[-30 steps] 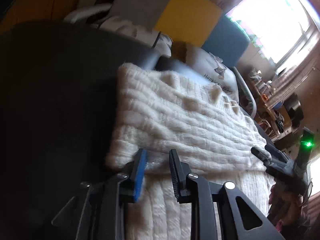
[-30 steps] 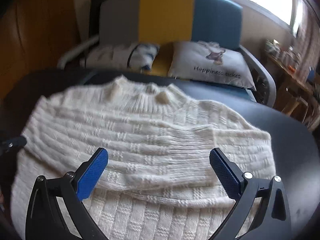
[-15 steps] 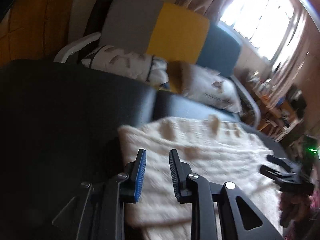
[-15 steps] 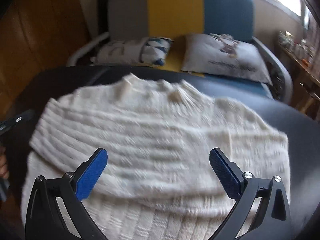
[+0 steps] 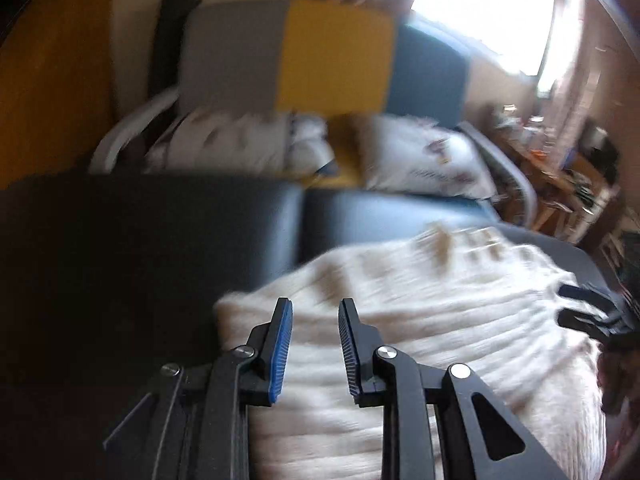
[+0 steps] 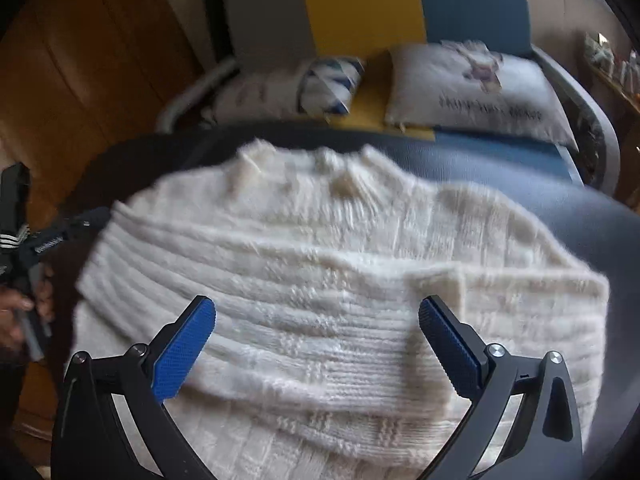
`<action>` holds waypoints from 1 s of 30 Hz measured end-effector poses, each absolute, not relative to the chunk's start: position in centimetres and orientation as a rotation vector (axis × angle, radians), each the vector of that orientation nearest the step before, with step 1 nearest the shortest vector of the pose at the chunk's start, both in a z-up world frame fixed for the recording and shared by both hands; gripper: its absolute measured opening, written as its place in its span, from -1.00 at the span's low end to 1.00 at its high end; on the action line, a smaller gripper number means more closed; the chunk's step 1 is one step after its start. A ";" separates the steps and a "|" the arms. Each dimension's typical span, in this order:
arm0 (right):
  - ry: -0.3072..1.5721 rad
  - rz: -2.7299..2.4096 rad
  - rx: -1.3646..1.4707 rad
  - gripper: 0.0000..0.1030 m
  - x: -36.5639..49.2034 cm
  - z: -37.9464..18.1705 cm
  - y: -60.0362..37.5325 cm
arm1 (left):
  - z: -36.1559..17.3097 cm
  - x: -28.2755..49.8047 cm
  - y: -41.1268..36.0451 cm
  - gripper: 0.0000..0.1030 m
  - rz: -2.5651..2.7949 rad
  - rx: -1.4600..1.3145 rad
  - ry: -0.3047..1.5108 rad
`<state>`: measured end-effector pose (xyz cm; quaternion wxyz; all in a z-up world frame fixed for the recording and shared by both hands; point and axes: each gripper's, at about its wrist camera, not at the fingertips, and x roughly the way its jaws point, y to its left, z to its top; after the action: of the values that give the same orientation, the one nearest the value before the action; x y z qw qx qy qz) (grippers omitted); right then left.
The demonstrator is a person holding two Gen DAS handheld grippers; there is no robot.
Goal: Fold clothes
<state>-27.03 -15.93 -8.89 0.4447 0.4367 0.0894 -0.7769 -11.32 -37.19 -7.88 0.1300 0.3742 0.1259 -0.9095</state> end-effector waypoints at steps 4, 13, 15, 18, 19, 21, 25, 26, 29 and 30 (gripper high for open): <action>0.263 -1.838 1.115 1.00 -28.4 -9.3 -17.7 | -9.4 -13.7 -35.5 -0.54 -2.609 1.219 0.313; 0.295 -1.935 1.190 1.00 -29.3 -10.7 -16.3 | -10.1 -13.5 -35.8 -0.52 -2.588 1.215 0.383; 0.252 -1.919 1.190 1.00 -29.2 -10.3 -15.2 | -9.4 -12.7 -35.7 -0.52 -2.627 1.166 0.366; 0.254 -1.836 1.207 1.00 -28.3 -10.7 -14.4 | -11.0 -12.6 -34.6 -0.52 -2.601 1.263 0.260; 0.290 -1.819 1.227 1.00 -28.0 -11.3 -14.2 | -12.3 -12.9 -34.2 -0.51 -2.546 1.340 0.205; 0.332 -1.838 1.231 0.99 -27.6 -11.6 -14.1 | -11.8 -12.8 -34.4 -0.51 -2.564 1.276 0.227; 0.240 -1.874 1.154 1.00 -26.0 -9.1 -13.4 | -9.6 -9.9 -34.8 -0.51 -2.632 1.168 0.468; 0.218 -1.877 1.134 1.00 -25.4 -8.6 -13.2 | -9.3 -8.7 -35.0 -0.51 -2.648 1.150 0.575; 0.160 -1.881 1.109 1.00 -23.0 -8.5 -12.3 | -9.5 -4.0 -35.4 -0.51 -2.655 1.060 0.963; 0.135 -1.879 1.107 1.00 -22.2 -8.8 -11.9 | -10.1 -2.6 -35.2 -0.51 -2.637 1.048 1.049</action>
<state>-22.18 -11.92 -8.76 0.4603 0.4496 0.0549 -0.7635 -2.56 -35.21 -10.14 0.0580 0.3459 0.3461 -0.8701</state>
